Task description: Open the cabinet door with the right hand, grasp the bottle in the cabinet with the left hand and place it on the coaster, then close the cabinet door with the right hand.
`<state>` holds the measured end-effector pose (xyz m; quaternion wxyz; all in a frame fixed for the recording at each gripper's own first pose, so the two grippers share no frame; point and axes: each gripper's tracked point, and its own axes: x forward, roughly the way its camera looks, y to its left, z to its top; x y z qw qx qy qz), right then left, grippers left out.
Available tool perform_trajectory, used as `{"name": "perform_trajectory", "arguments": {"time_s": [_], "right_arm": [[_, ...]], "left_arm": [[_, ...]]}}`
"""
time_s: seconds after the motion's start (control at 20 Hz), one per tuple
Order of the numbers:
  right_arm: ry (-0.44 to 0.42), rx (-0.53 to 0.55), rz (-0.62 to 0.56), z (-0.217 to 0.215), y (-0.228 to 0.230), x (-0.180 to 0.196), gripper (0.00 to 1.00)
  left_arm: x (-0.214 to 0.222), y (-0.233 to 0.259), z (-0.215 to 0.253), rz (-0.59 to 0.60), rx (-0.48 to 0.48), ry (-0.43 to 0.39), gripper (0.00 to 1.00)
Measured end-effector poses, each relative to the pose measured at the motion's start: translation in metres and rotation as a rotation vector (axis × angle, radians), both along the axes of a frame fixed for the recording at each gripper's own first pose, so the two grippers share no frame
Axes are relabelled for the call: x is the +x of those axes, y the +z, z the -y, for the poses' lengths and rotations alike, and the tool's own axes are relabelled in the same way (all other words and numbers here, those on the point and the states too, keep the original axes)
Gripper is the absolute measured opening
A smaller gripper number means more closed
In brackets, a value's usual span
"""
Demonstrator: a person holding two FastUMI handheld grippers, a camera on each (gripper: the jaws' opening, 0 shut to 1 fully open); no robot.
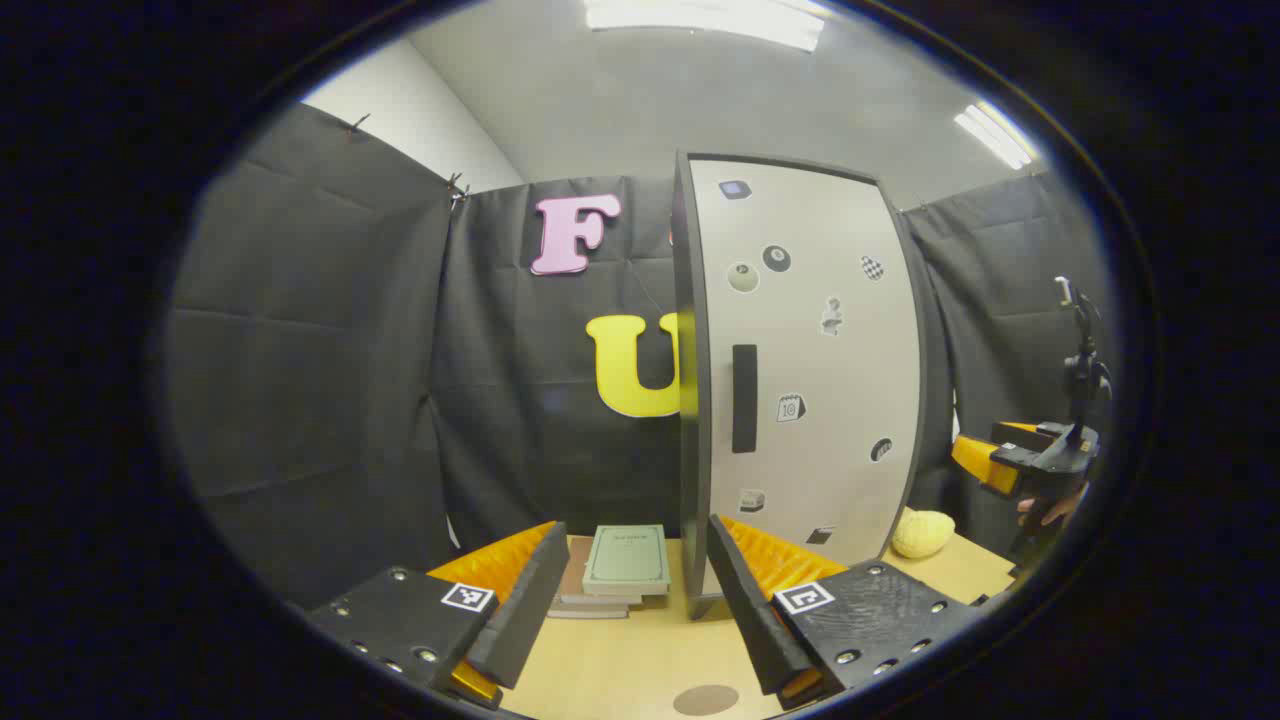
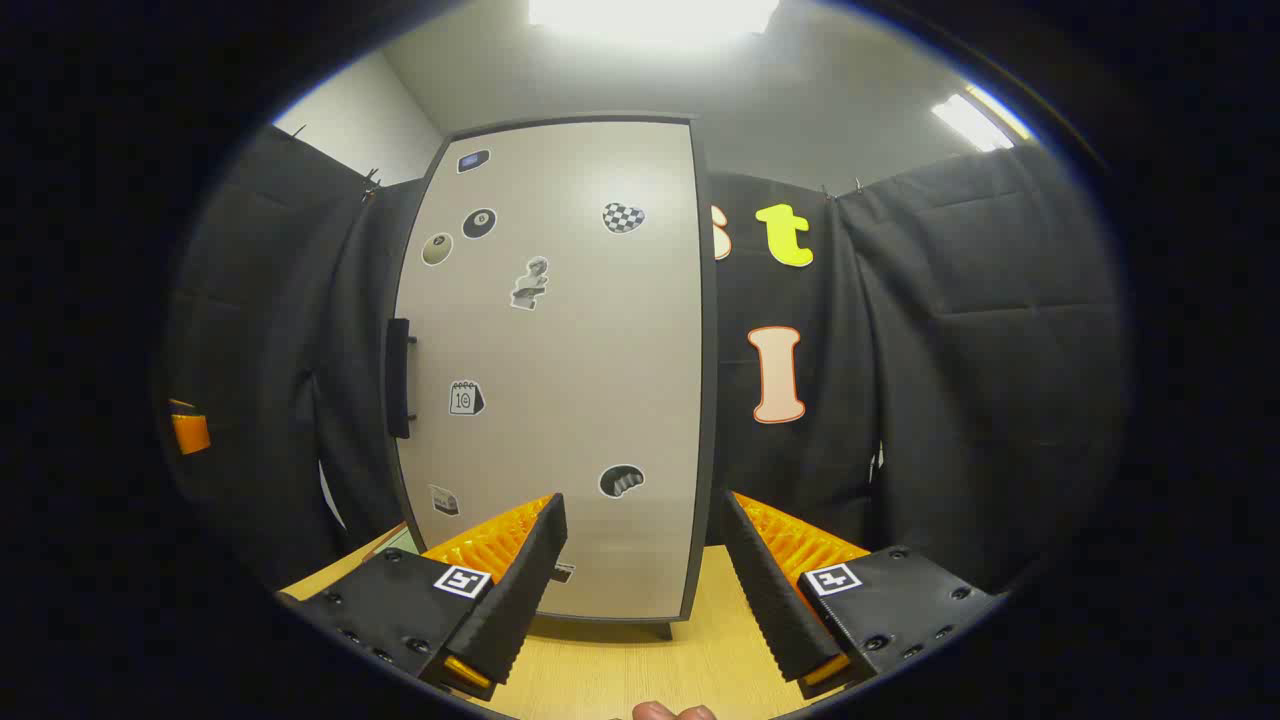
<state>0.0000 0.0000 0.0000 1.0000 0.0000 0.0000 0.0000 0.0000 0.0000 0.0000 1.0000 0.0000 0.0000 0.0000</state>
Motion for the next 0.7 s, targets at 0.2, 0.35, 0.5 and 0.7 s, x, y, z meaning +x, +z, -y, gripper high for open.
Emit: {"name": "perform_trajectory", "arguments": {"time_s": [0.2, 0.35, 0.5, 0.7], "right_arm": [[0.017, -0.012, -0.001, -0.007, -0.001, 0.0, 0.98], [0.031, -0.013, -0.007, -0.013, -0.004, -0.002, 0.98], [0.049, 0.002, -0.009, -0.02, -0.003, -0.003, 0.98], [0.056, -0.013, -0.024, -0.023, -0.007, -0.003, 0.98]], "left_arm": [[-0.003, -0.01, -0.009, -0.014, -0.033, 0.017, 0.82], [-0.005, -0.019, -0.015, -0.025, -0.04, 0.024, 0.83], [-0.004, -0.022, -0.015, -0.035, -0.036, 0.029, 0.82], [-0.005, -0.025, -0.016, -0.041, -0.044, 0.032, 0.86]]}}
